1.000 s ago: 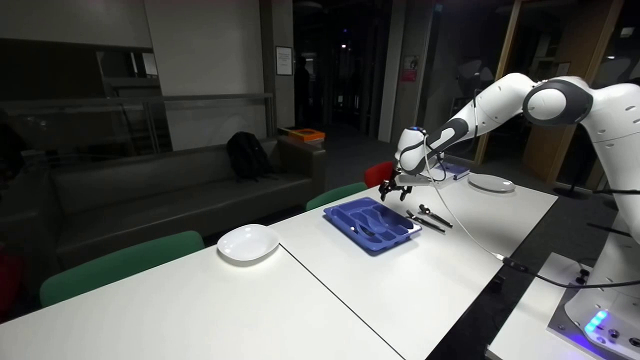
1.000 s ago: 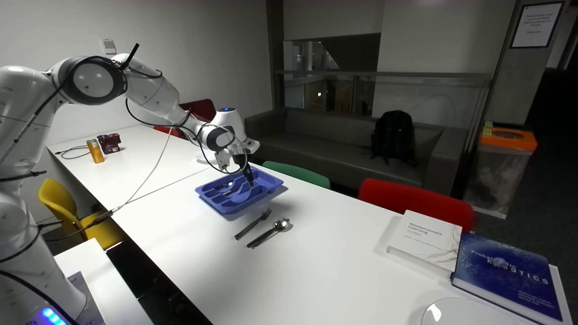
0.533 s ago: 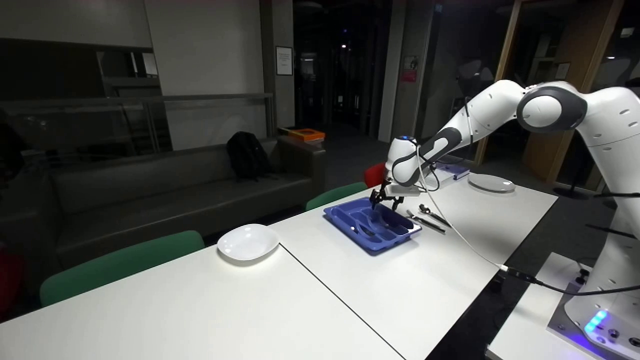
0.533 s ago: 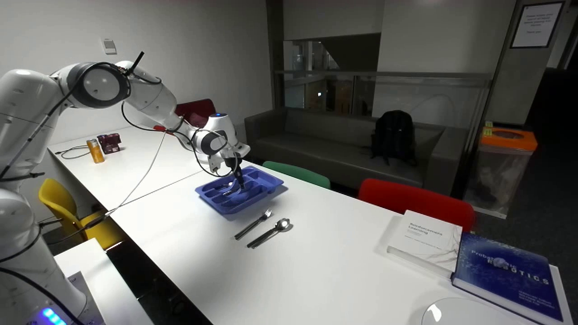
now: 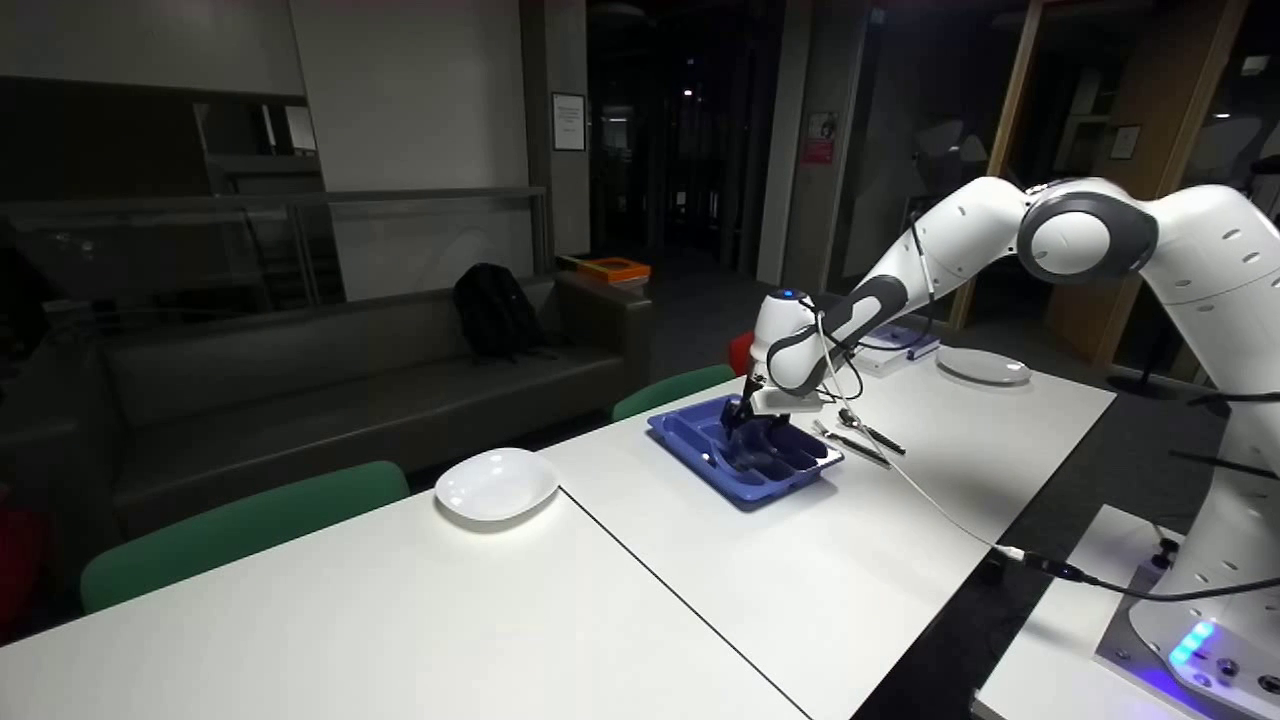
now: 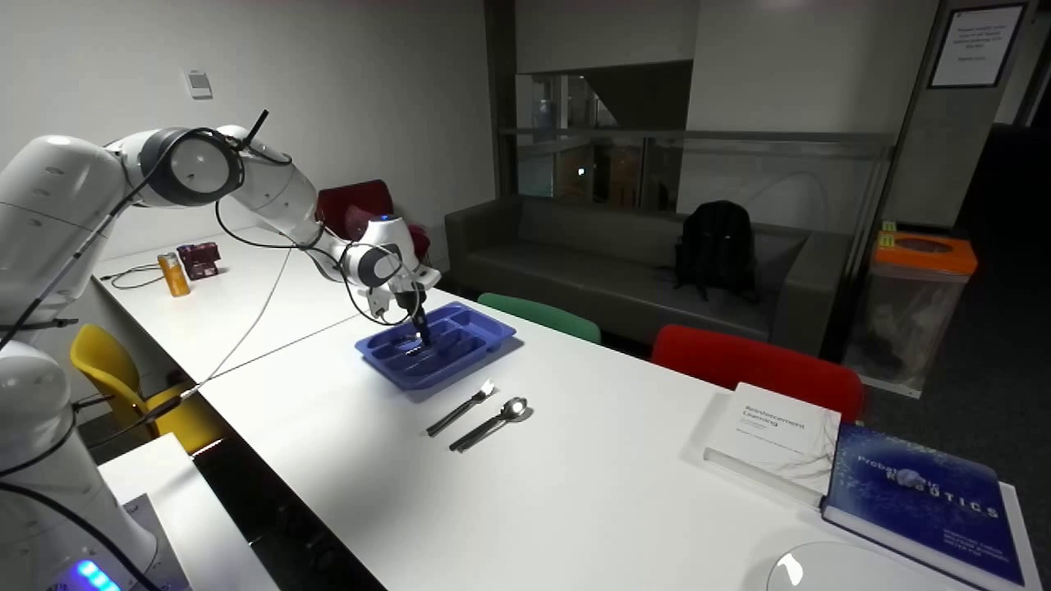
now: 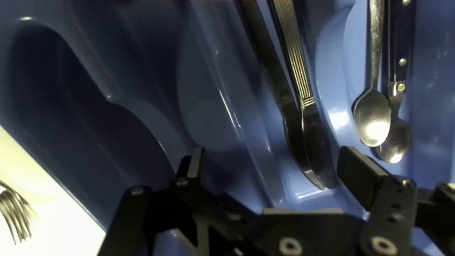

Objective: Pick the cutlery in the rack and put them on the table

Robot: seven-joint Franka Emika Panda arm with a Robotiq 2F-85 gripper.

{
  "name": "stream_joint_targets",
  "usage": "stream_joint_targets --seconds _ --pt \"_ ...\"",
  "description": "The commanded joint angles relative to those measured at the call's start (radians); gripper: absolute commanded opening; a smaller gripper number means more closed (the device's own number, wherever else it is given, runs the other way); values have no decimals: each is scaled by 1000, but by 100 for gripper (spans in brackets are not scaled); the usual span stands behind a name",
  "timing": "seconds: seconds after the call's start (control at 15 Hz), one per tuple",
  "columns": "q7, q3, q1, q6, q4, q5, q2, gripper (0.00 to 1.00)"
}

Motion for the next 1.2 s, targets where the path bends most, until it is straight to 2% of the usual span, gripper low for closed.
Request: stream_joint_targets --seconds 0.0,0.47,0.73,1.13 --pt "14 -7 8 -16 44 -15 28 100" --pt "-3 14 -1 -64 116 -1 75 100" --pt "-11 39 -15 -134 150 15 86 100" --pt "-150 107 -58 -262 186 22 89 100"
